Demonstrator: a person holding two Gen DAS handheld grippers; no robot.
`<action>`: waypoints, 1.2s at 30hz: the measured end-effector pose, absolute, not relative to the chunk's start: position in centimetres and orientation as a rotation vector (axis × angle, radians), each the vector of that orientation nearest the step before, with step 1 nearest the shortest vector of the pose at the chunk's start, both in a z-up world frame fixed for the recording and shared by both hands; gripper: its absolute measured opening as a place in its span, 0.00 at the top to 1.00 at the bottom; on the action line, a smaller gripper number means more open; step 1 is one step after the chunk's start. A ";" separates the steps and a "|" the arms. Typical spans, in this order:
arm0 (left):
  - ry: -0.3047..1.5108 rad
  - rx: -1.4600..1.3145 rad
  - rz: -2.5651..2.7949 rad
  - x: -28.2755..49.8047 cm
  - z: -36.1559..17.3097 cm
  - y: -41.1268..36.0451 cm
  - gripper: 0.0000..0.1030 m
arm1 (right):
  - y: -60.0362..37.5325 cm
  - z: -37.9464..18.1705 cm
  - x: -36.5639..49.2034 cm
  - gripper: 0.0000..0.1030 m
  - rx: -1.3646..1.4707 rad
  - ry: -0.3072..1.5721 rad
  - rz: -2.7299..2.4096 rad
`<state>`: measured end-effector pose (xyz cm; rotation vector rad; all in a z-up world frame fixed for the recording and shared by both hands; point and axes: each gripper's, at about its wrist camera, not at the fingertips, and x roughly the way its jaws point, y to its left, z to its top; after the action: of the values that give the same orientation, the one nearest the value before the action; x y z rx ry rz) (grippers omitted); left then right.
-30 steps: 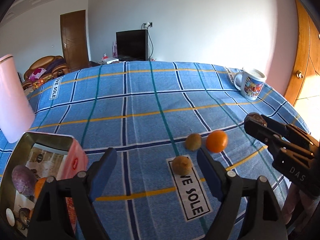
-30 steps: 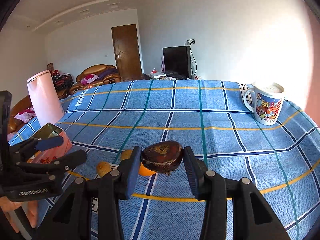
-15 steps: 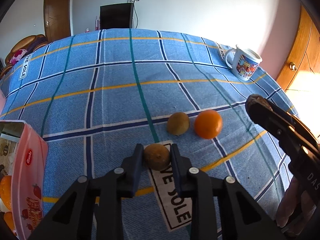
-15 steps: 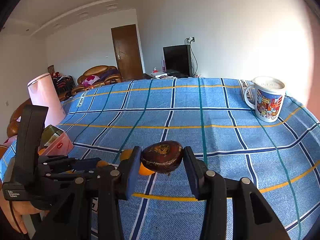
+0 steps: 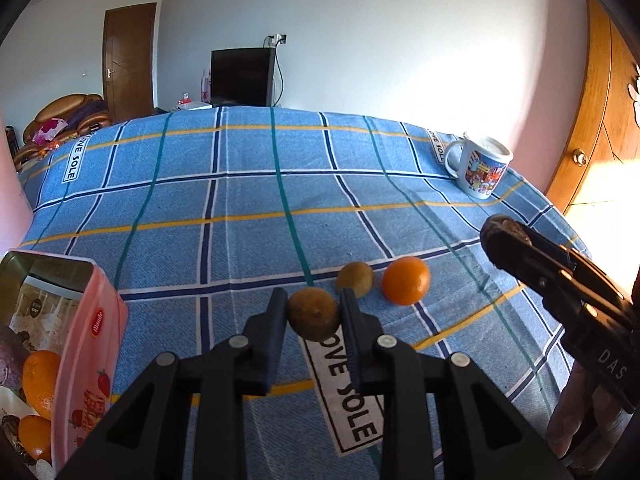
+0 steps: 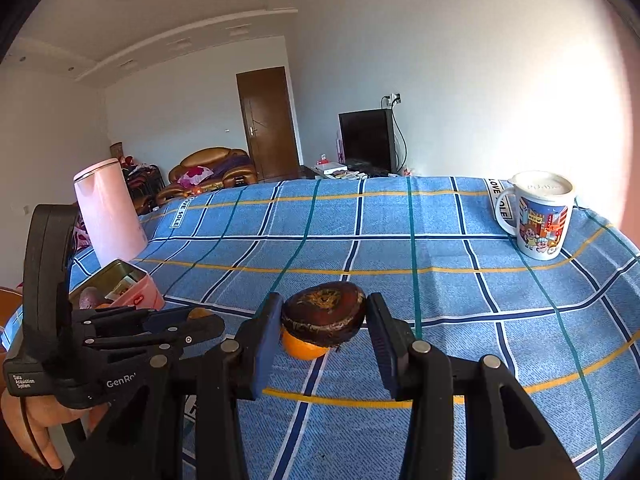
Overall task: Organize fruits
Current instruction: 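Lift the mangosteen and kiwi and carry both toward the pink tin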
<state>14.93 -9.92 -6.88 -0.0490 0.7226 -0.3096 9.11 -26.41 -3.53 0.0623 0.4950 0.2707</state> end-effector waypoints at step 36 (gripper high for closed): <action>0.459 0.028 -0.211 10.9 -4.5 -9.9 0.73 | -26.0 -2.6 6.6 0.56 0.032 0.359 0.307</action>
<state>10.85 -9.87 -4.53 0.0278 0.4592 -0.2115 6.60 -26.04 -2.57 0.0319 0.3589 0.3069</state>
